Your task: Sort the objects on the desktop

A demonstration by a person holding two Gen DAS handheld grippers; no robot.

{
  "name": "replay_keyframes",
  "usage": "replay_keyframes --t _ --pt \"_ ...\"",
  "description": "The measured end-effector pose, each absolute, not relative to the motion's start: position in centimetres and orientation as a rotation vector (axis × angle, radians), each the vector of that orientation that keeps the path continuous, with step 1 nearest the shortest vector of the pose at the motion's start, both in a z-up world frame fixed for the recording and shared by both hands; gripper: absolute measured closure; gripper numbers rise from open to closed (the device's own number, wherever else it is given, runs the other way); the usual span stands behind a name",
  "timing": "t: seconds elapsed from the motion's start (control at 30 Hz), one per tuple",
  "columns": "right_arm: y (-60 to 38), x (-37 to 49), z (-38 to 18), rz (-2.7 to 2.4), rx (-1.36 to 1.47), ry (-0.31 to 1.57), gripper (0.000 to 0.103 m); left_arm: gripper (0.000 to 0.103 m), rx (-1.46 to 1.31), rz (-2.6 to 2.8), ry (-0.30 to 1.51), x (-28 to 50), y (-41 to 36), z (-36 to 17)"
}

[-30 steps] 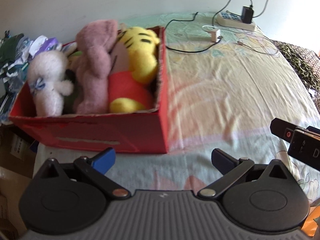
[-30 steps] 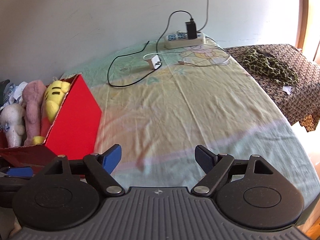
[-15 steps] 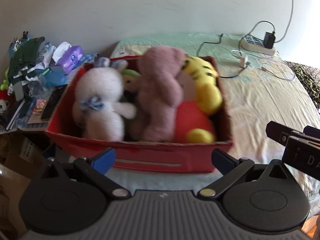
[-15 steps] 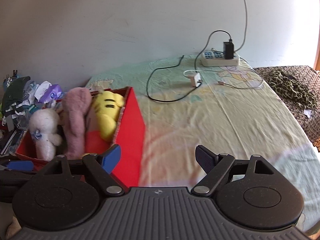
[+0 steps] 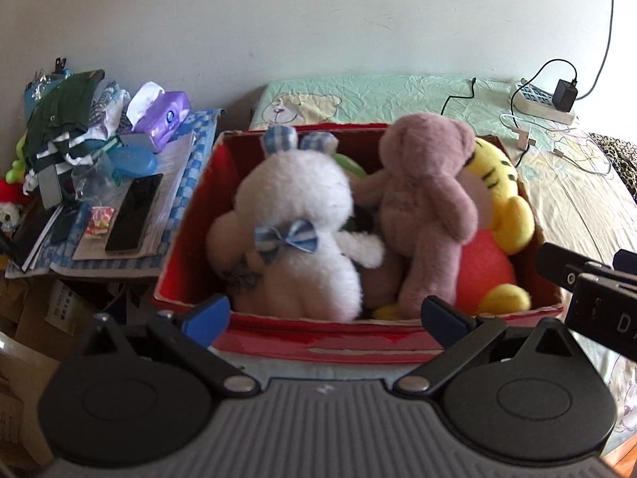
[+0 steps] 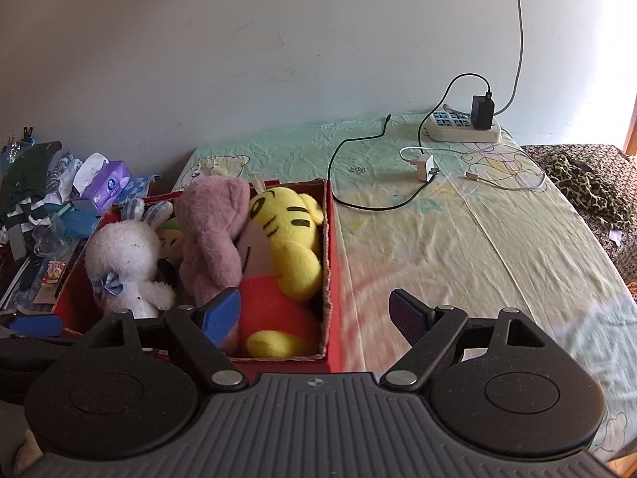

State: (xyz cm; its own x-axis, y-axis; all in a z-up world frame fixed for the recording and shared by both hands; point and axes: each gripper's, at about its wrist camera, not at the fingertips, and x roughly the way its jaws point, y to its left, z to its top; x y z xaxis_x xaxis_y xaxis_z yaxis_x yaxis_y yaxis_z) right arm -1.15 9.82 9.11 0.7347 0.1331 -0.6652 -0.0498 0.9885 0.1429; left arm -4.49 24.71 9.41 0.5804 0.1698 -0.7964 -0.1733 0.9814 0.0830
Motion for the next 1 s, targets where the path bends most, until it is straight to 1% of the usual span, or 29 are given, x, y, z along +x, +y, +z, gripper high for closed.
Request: replay_keyframes --t 0.33,0.43,0.57,0.73,0.87,0.97,1.0 --pt "11.6 -1.5 11.2 0.022 0.107 0.705 0.007 0.001 0.003 0.187 0.931 -3.6 27.5 9.7" --pt "11.9 -1.2 11.5 0.021 0.131 0.724 0.007 0.000 -0.001 0.184 0.938 -3.3 28.3 9.8" --pt "13.0 -0.8 11.7 0.023 0.091 0.743 0.007 0.001 -0.014 0.203 0.935 -3.1 29.4 10.0" --pt "13.8 -0.1 10.7 0.069 0.149 0.787 0.007 0.000 -0.043 0.186 0.933 -3.3 29.9 9.7" --pt "14.9 0.2 10.5 0.078 0.093 0.770 0.007 0.000 -0.038 0.189 0.912 -3.7 29.9 9.4" --pt "14.7 1.0 9.9 0.099 0.142 0.799 0.008 0.000 -0.055 0.197 0.913 -3.4 30.2 9.3" --pt "14.6 1.2 9.7 0.120 0.172 0.814 0.010 0.000 -0.063 0.195 0.915 -3.2 30.5 9.2"
